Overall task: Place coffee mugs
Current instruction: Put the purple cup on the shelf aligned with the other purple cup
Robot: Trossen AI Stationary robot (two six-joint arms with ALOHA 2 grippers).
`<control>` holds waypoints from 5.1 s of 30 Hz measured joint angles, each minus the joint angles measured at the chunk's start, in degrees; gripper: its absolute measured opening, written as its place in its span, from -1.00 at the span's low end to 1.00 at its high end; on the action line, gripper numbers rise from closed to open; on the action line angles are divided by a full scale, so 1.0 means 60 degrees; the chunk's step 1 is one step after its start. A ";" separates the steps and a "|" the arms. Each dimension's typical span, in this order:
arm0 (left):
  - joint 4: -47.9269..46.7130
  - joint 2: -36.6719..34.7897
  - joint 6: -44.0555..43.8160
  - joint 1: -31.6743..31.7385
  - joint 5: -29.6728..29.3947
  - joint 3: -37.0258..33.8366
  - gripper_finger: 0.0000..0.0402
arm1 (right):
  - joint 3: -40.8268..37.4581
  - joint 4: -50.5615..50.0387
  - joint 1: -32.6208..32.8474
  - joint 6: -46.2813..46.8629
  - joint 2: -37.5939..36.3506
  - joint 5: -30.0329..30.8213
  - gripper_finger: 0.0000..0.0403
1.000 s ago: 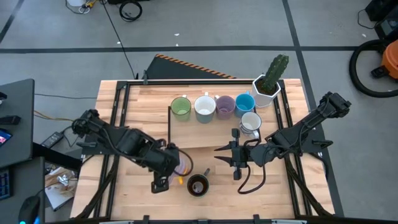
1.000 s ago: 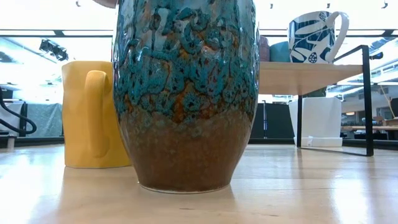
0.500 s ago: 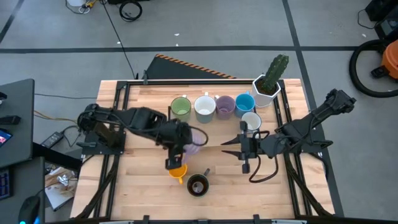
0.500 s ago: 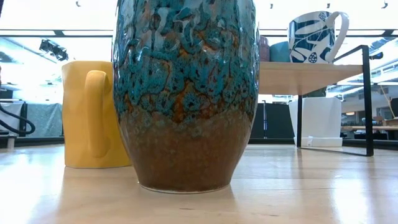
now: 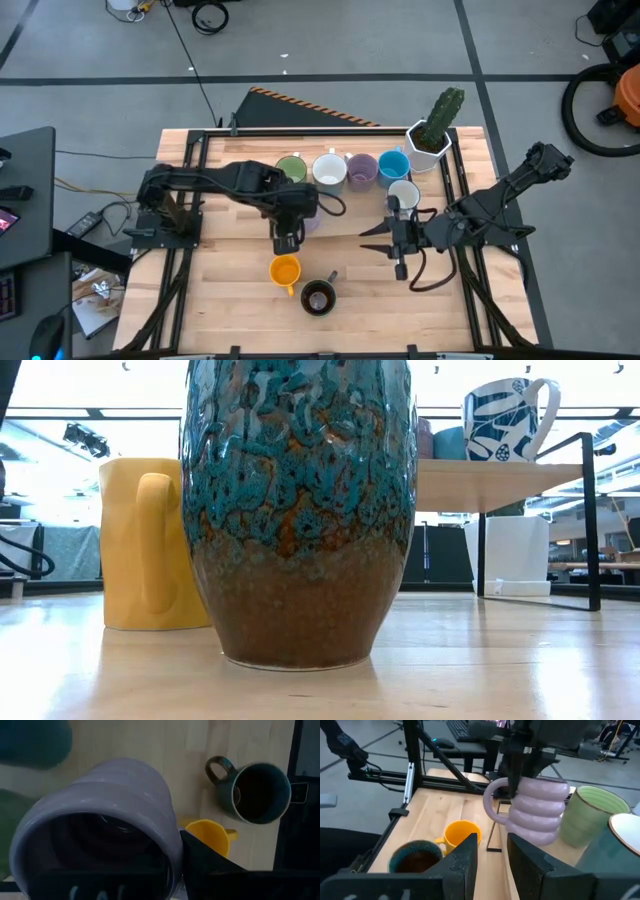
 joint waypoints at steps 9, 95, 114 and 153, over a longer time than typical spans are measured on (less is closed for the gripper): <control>-0.0209 0.0518 -0.0053 -0.0055 -0.0266 -0.0039 -0.80 | 0.0004 -0.0004 0.0000 0.0071 0.0000 -0.0138 -0.45; 0.1416 -0.1296 -0.0069 -0.1230 -0.1357 -0.2591 -0.18 | -0.0007 -0.0064 0.0000 0.0146 0.0007 -0.0189 -0.44; 0.2622 -0.1296 0.0235 -0.1235 -0.1281 -0.2591 -0.18 | -0.0007 -0.0068 0.0000 0.0146 0.0007 -0.0193 -0.44; 0.2188 -0.0723 -0.0279 -0.0015 -0.1641 -0.2588 -0.18 | -0.0004 0.0026 0.0000 0.0132 0.0007 -0.0375 -0.44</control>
